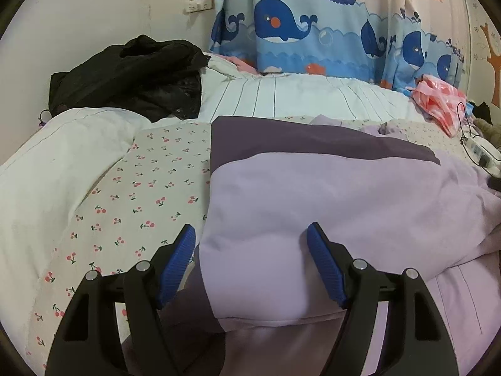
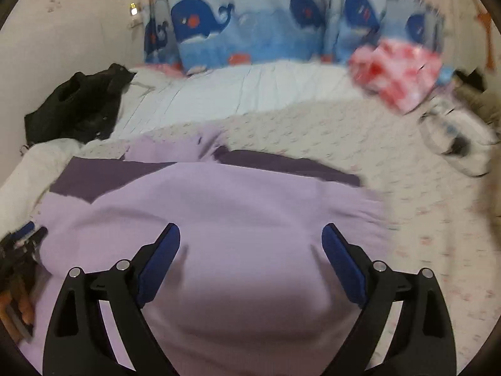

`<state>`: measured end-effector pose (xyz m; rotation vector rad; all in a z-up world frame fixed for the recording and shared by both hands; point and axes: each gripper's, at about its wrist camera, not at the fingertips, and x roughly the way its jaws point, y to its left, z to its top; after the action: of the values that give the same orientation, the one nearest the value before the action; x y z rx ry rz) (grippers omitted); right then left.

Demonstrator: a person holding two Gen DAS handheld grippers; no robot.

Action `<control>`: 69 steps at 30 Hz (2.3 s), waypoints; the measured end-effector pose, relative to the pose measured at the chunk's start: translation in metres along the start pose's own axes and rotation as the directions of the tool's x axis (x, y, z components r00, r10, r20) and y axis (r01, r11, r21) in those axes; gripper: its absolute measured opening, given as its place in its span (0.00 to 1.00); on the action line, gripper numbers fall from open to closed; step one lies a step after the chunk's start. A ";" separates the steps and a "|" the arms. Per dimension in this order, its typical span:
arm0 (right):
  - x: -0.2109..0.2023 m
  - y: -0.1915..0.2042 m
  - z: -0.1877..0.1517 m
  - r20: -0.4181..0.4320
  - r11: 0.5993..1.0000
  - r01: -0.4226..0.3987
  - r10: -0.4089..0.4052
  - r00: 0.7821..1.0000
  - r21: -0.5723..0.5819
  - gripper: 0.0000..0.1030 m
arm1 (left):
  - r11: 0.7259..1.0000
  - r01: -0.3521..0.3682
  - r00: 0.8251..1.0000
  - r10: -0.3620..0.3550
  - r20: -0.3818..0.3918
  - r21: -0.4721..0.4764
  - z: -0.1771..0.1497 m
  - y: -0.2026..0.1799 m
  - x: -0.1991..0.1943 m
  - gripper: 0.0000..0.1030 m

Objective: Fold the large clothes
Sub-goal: 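Open both grippers and reposition them over the folded lavender jacket, then grasp the jacket edge with both grippers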

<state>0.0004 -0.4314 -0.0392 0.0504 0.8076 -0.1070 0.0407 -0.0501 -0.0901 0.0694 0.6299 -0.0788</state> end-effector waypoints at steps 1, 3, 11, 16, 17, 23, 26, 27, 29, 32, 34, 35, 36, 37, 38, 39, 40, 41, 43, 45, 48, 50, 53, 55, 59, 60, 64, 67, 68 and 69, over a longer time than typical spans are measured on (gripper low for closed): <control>0.008 -0.004 -0.008 -0.034 1.000 -0.006 0.006 0.999 0.004 0.87 | 1.000 0.000 1.000 0.000 0.003 0.002 0.000 -0.002 0.001 0.69; 0.029 -0.015 -0.018 -0.075 0.998 -0.039 0.042 0.996 0.041 0.88 | 1.000 0.002 1.000 -0.002 0.017 0.006 -0.001 -0.003 -0.002 0.71; -0.020 -0.003 -0.031 -0.030 1.000 0.004 -0.004 1.000 0.011 0.88 | 1.000 -0.020 0.999 0.020 0.038 0.011 -0.003 -0.006 -0.005 0.74; 0.004 -0.023 -0.047 -0.118 0.994 -0.048 0.060 0.991 0.103 0.94 | 0.999 -0.031 0.998 0.030 0.050 0.017 -0.005 -0.009 -0.006 0.81; 0.004 -0.021 -0.046 -0.115 0.995 -0.038 0.049 0.992 0.091 0.94 | 0.999 -0.031 0.998 0.030 0.054 0.018 -0.005 -0.009 -0.006 0.81; -0.044 -0.025 -0.049 -0.036 0.990 -0.050 0.055 0.998 0.131 0.94 | 1.000 -0.013 0.999 0.013 0.047 -0.006 -0.006 -0.004 -0.003 0.82; -0.047 -0.020 -0.070 -0.090 0.997 -0.010 0.017 0.996 0.078 0.94 | 1.000 -0.002 0.999 0.003 0.046 -0.016 -0.006 -0.001 -0.001 0.83; -0.041 -0.021 -0.077 -0.118 0.997 -0.003 0.011 0.993 0.073 0.94 | 1.000 0.000 0.999 0.000 0.047 -0.018 -0.006 -0.001 -0.001 0.83; -0.036 -0.023 -0.079 -0.125 0.996 0.002 0.009 0.992 0.084 0.94 | 1.000 0.000 0.999 0.001 0.053 -0.017 -0.006 -0.002 -0.002 0.83; -0.031 -0.017 -0.079 -0.133 0.998 0.035 -0.027 0.991 0.056 0.94 | 1.000 0.000 0.998 0.001 0.058 -0.018 -0.007 -0.002 -0.003 0.83; -0.035 -0.016 -0.080 -0.120 0.998 0.028 -0.020 0.993 0.062 0.94 | 1.000 0.004 0.998 -0.002 0.060 -0.023 -0.007 -0.002 -0.003 0.83; -0.040 -0.019 -0.079 -0.101 0.997 0.017 -0.010 0.995 0.074 0.94 | 1.000 0.005 0.998 -0.004 0.060 -0.024 -0.007 -0.002 -0.003 0.84; -0.052 -0.019 -0.077 -0.062 0.996 0.015 -0.010 0.998 0.085 0.94 | 1.000 0.006 0.998 -0.005 0.060 -0.025 -0.008 -0.002 -0.003 0.84; -0.060 -0.017 -0.078 -0.039 0.996 0.017 -0.014 0.999 0.083 0.94 | 1.000 0.009 0.998 -0.007 0.060 -0.026 -0.008 -0.002 -0.003 0.84; -0.072 -0.013 -0.078 -0.016 0.997 0.021 -0.020 1.000 0.072 0.94 | 1.000 0.011 0.998 -0.009 0.061 -0.027 -0.008 -0.002 -0.003 0.84; -0.080 -0.008 -0.079 -0.008 0.998 0.030 -0.030 1.000 0.055 0.94 | 1.000 0.012 0.998 -0.010 0.062 -0.028 -0.009 -0.001 -0.004 0.84; -0.085 -0.002 -0.084 -0.023 0.999 0.049 -0.049 0.999 0.024 0.94 | 0.999 0.015 0.998 -0.013 0.063 -0.029 -0.009 -0.001 -0.004 0.85; -0.082 0.002 -0.088 -0.050 0.998 0.055 -0.055 0.997 0.004 0.94 | 0.999 0.018 0.998 -0.016 0.062 -0.029 -0.009 -0.001 -0.004 0.85; -0.057 0.007 -0.103 -0.187 0.998 0.045 -0.051 0.981 -0.034 0.94 | 0.999 0.023 0.998 -0.021 0.062 -0.027 -0.009 -0.001 -0.003 0.85; -0.054 0.006 -0.102 -0.194 0.999 0.041 -0.046 0.980 -0.028 0.94 | 0.999 0.024 0.998 -0.023 0.060 -0.025 -0.009 -0.001 -0.003 0.86; -0.084 0.014 -0.096 -0.148 0.998 0.044 -0.049 0.988 -0.039 0.94 | 0.999 0.026 0.998 -0.025 0.055 -0.026 -0.009 -0.001 -0.002 0.89; -0.098 0.022 -0.101 -0.136 0.994 0.071 -0.082 0.987 -0.079 0.94 | 0.999 0.026 0.998 -0.025 0.049 -0.026 -0.009 -0.001 -0.001 0.90; -0.080 0.019 -0.128 -0.225 0.997 0.051 -0.063 0.972 -0.059 0.94 | 1.000 0.018 0.999 -0.018 0.032 -0.017 -0.010 -0.004 0.002 0.93; -0.074 0.020 -0.129 -0.197 0.997 0.061 -0.070 0.978 -0.051 0.94 | 1.000 0.016 1.000 -0.016 -0.001 -0.012 -0.011 -0.005 0.010 0.93; -0.073 0.025 -0.130 -0.178 0.994 0.079 -0.091 0.980 -0.072 0.94 | 0.996 0.069 0.995 -0.073 -0.064 -0.062 -0.012 0.005 0.022 0.93; -0.075 0.025 -0.131 -0.169 0.995 0.073 -0.084 0.982 -0.067 0.94 | 0.991 0.093 0.992 -0.100 -0.076 -0.092 -0.011 0.010 0.023 0.93; -0.100 0.014 -0.134 -0.218 1.000 -0.005 0.004 0.976 -0.006 0.94 | 0.980 0.085 0.988 -0.107 -0.112 -0.183 -0.010 0.039 -0.015 0.93; -0.141 -0.015 -0.156 -0.214 0.987 -0.126 0.145 0.966 0.102 0.94 | 0.969 0.154 0.982 -0.171 -0.074 -0.192 -0.020 0.067 -0.074 0.93; -0.149 -0.021 -0.168 -0.234 0.987 -0.128 0.149 0.961 0.100 0.94 | 0.972 0.159 0.981 -0.175 -0.084 -0.174 -0.026 0.074 -0.088 0.93; -0.159 -0.026 -0.186 -0.251 0.992 -0.113 0.125 0.960 0.062 0.94 | 0.979 0.149 0.980 -0.165 -0.114 -0.142 -0.038 0.083 -0.102 0.93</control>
<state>-0.2449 -0.4289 -0.0529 0.1596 1.0571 -0.0045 -0.0563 0.0412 -0.0572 -0.1053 0.7647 -0.1866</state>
